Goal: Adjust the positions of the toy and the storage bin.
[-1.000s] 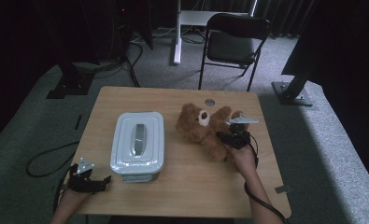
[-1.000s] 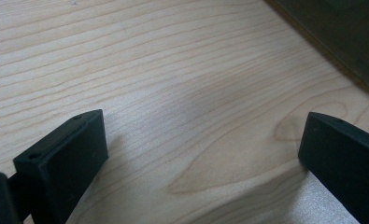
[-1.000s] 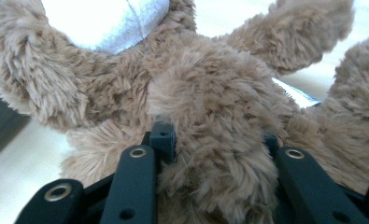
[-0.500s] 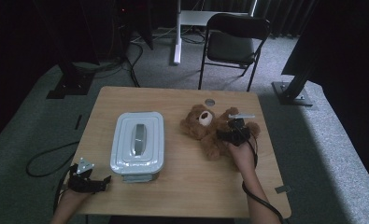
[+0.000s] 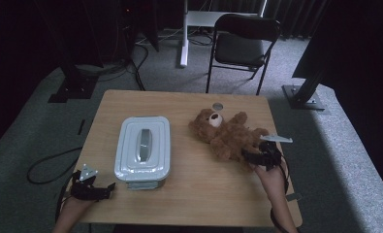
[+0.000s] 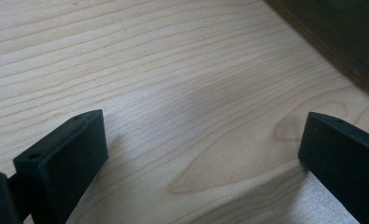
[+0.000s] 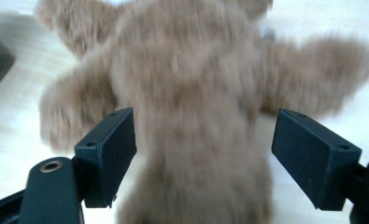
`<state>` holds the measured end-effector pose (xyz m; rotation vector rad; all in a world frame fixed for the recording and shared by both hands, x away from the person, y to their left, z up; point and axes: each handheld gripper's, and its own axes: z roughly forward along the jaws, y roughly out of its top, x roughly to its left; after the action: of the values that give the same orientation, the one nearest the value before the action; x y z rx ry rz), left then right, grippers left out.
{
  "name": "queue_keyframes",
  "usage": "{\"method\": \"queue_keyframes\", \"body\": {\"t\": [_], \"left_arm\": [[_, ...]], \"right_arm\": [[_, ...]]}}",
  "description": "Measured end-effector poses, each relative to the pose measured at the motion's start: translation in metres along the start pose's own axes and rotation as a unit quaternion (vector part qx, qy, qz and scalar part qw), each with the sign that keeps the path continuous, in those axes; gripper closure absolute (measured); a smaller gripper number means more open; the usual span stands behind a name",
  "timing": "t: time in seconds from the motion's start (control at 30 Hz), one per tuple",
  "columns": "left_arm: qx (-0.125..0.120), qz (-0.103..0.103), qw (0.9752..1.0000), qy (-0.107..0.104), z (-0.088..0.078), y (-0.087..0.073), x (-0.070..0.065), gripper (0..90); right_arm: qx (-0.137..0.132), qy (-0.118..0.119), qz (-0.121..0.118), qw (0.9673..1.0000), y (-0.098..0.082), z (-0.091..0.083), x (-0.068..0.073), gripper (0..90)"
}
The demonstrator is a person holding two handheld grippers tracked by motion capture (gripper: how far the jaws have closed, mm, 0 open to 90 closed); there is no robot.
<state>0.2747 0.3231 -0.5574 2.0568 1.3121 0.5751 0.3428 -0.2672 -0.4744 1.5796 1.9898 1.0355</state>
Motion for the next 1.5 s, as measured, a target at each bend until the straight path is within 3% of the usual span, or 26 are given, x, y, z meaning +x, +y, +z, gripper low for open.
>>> {"method": "queue_keyframes", "body": {"t": [0.13, 0.2, 0.3, 0.4, 0.47, 0.5, 0.63, 0.73, 0.8, 0.87, 0.9, 0.97, 1.07, 1.17, 1.23, 1.3, 1.5], "left_arm": [[0.0, 0.001, 1.0, 0.0, 0.0, 0.0, 0.0, 1.9], [0.001, 0.001, 1.0, 0.0, 0.0, 0.0, 0.0, 1.9], [0.0, 0.001, 1.0, 0.0, 0.0, 0.0, 0.0, 1.9], [0.001, 0.0, 1.0, 0.001, 0.0, 0.0, 0.0, 1.9], [0.001, 0.0, 1.0, 0.001, 0.0, 0.0, 0.0, 1.9], [0.0, 0.0, 1.0, 0.001, 0.0, 0.0, 0.0, 1.9], [0.0, 0.0, 1.0, 0.001, 0.0, 0.0, 0.0, 1.9], [0.0, 0.0, 1.0, 0.001, 0.0, 0.0, 0.0, 1.9], [0.0, 0.0, 1.0, 0.001, 0.0, 0.0, 0.0, 1.9], [0.0, 0.0, 1.0, 0.001, 0.0, 0.0, 0.0, 1.9], [0.001, 0.0, 1.0, 0.001, 0.0, 0.0, 0.0, 1.9], [0.001, 0.0, 1.0, 0.001, 0.0, 0.0, 0.0, 1.9], [0.001, 0.0, 1.0, 0.001, 0.0, 0.0, 0.0, 1.9], [0.001, 0.0, 1.0, 0.001, 0.0, 0.0, 0.0, 1.9], [0.001, 0.0, 1.0, 0.001, 0.0, 0.0, 0.0, 1.9], [0.001, 0.0, 1.0, 0.001, 0.0, 0.0, 0.0, 1.9], [0.001, 0.0, 1.0, 0.001, 0.0, 0.0, 0.0, 1.9]], "right_arm": [[0.042, 0.01, 0.002, 0.9991, -0.029, 0.007, 0.002, 25.5], [0.056, 0.013, -0.012, 0.9983, -0.041, 0.011, 0.006, 36.5], [0.058, 0.021, -0.027, 0.9977, -0.048, 0.011, 0.011, 50.6], [0.048, 0.02, -0.041, 0.9978, -0.048, 0.006, 0.02, 56.0], [0.047, 0.026, -0.046, 0.9975, -0.047, 0.005, 0.024, 56.2], [0.049, 0.047, -0.045, 0.9967, -0.046, 0.003, 0.032, 56.2], [0.052, 0.073, -0.05, 0.9947, -0.046, 0.002, 0.046, 56.0], [0.056, 0.105, -0.073, 0.9902, -0.045, 0.006, 0.075, 55.1], [0.055, 0.109, -0.083, 0.9891, -0.045, 0.011, 0.088, 54.3], [0.055, 0.115, -0.078, 0.9887, -0.044, 0.015, 0.093, 53.9], [0.055, 0.131, -0.071, 0.9873, -0.042, 0.021, 0.1, 53.3], [0.057, 0.139, -0.08, 0.9853, -0.039, 0.026, 0.11, 51.2], [0.072, 0.179, -0.078, 0.9781, -0.034, 0.036, 0.122, 45.5], [0.079, 0.196, -0.084, 0.9738, -0.031, 0.037, 0.13, 38.5], [0.075, 0.199, -0.085, 0.9734, -0.029, 0.034, 0.132, 35.4], [0.061, 0.21, -0.085, 0.972, -0.025, 0.02, 0.13, 31.6], [-0.002, 0.197, -0.073, 0.9777, -0.006, -0.019, 0.114, 27.8]]}}
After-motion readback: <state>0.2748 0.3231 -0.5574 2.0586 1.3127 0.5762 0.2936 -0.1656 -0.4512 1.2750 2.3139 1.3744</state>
